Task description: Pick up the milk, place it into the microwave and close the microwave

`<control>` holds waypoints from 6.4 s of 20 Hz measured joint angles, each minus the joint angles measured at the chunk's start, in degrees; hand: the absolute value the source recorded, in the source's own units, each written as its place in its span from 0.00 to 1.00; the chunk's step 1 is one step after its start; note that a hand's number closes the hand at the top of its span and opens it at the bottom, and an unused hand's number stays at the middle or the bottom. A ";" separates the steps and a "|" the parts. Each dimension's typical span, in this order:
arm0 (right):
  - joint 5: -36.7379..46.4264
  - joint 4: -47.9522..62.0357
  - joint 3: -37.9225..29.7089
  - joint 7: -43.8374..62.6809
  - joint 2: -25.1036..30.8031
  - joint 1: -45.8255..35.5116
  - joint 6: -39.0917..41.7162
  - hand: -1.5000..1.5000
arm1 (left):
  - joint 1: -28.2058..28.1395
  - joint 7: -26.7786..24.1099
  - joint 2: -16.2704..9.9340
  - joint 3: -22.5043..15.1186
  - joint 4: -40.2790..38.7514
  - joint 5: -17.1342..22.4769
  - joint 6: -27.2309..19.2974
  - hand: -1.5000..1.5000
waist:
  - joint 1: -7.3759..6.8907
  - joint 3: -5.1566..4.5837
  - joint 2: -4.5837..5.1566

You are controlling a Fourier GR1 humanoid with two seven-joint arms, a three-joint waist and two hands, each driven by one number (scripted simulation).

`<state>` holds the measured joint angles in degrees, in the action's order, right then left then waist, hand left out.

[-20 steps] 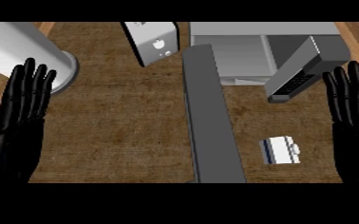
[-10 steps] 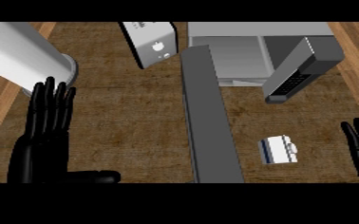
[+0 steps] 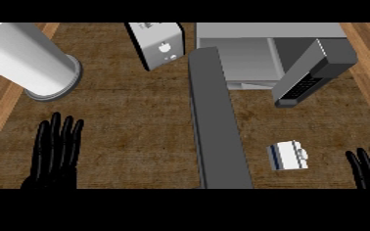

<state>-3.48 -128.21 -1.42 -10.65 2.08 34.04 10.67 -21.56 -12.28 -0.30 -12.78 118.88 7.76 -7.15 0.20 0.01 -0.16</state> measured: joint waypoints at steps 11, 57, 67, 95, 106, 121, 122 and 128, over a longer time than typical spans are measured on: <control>1.37 16.83 -1.73 -10.90 -1.64 -2.11 1.27 0.00 | -11.13 -9.19 -1.36 -3.15 0.37 0.69 3.40 0.00 | -0.40 0.00 0.05; 6.13 90.92 -14.58 -48.28 6.22 -37.50 -6.56 0.00 | -19.39 -21.71 -6.35 -7.59 -3.14 3.72 3.28 0.00 | -0.47 -0.34 0.09; 5.64 93.14 -16.11 -48.34 4.84 -40.17 -10.80 1.00 | -20.83 -23.94 -7.88 -6.76 -3.55 4.72 4.02 0.00 | -0.42 -0.70 -0.01; 7.37 109.15 -19.50 -51.09 5.50 -64.03 -15.77 1.00 | -22.63 -26.06 -10.26 -7.25 -3.24 6.92 5.92 0.00 | -1.49 0.10 0.43; 7.10 88.10 -13.39 -44.93 4.30 -51.73 -13.62 1.00 | -22.83 -26.18 -10.35 -9.39 -3.92 6.35 5.46 0.00 | 0.27 -0.08 -0.20; -1.62 50.85 -2.59 -25.57 -1.02 -33.74 -4.81 1.00 | -25.75 -28.08 -11.20 -9.10 -2.54 7.89 4.52 0.00 | -0.09 -0.06 -0.08; -1.48 49.59 -2.14 -24.65 -1.24 -33.84 -5.92 1.00 | -26.29 -28.31 -11.31 -9.53 -2.50 7.81 4.55 0.00 | -0.19 -0.05 -0.05; 1.13 50.19 1.23 -21.14 -1.35 -38.41 -13.17 1.00 | -25.58 -28.59 -11.63 -8.73 -2.75 8.30 4.16 0.00 | -0.57 -0.02 0.07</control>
<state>-2.35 -78.01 -0.19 -31.79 0.73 -4.37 -2.50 -47.15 -40.87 -11.93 -21.51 116.13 16.06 -2.99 -0.37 -0.01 -0.09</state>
